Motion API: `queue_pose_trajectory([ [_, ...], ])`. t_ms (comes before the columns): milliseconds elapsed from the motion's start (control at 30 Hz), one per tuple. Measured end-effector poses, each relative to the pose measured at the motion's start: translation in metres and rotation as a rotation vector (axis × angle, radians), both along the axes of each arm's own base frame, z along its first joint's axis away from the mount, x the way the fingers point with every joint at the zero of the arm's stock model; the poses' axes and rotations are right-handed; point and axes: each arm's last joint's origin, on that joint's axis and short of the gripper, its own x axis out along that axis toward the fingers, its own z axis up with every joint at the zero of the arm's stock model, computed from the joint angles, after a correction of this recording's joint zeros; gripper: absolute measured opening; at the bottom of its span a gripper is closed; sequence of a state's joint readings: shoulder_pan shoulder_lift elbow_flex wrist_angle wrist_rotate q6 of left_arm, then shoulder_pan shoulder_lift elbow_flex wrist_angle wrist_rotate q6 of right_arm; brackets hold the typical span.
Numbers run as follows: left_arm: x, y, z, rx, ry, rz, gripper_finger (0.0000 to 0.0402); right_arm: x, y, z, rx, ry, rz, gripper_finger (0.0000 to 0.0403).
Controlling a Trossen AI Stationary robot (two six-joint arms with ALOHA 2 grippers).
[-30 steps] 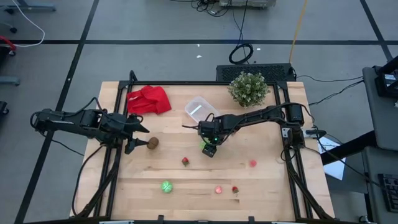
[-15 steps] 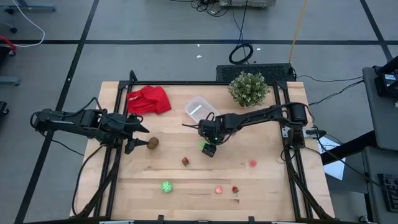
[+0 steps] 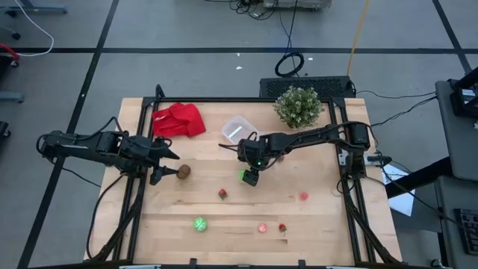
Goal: Pick and placing Produce into tupperware
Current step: Put the green starfruit into the transparent bin
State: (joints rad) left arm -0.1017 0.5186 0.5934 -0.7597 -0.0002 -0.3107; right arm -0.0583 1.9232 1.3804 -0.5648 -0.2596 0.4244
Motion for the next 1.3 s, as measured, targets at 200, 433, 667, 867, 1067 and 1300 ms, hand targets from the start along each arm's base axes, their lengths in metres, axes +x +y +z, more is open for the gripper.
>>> queue_pose_trajectory([
  [200,0.0,0.0,0.0,0.001,0.0,-0.001,0.0285,0.001,-0.003,0.0,-0.005,-0.01,0.001,0.0247],
  [433,0.0,0.0,0.0,0.013,-0.002,-0.01,0.0285,0.001,-0.003,0.0,-0.003,-0.012,-0.007,0.0247],
  [667,0.0,0.0,0.0,0.015,-0.003,-0.012,0.0285,0.003,-0.001,0.001,-0.035,-0.032,0.01,0.0247],
  [867,0.0,0.0,0.0,0.016,-0.003,-0.013,0.0285,0.014,0.012,0.027,-0.062,-0.09,0.092,0.0247],
  [1067,0.0,0.0,0.0,0.015,-0.003,-0.012,0.0285,0.023,0.023,0.07,-0.176,-0.084,0.144,0.0247],
  [1300,0.0,0.0,0.0,0.012,-0.004,-0.01,0.0285,0.036,0.021,0.048,-0.169,0.108,0.178,0.0247],
])
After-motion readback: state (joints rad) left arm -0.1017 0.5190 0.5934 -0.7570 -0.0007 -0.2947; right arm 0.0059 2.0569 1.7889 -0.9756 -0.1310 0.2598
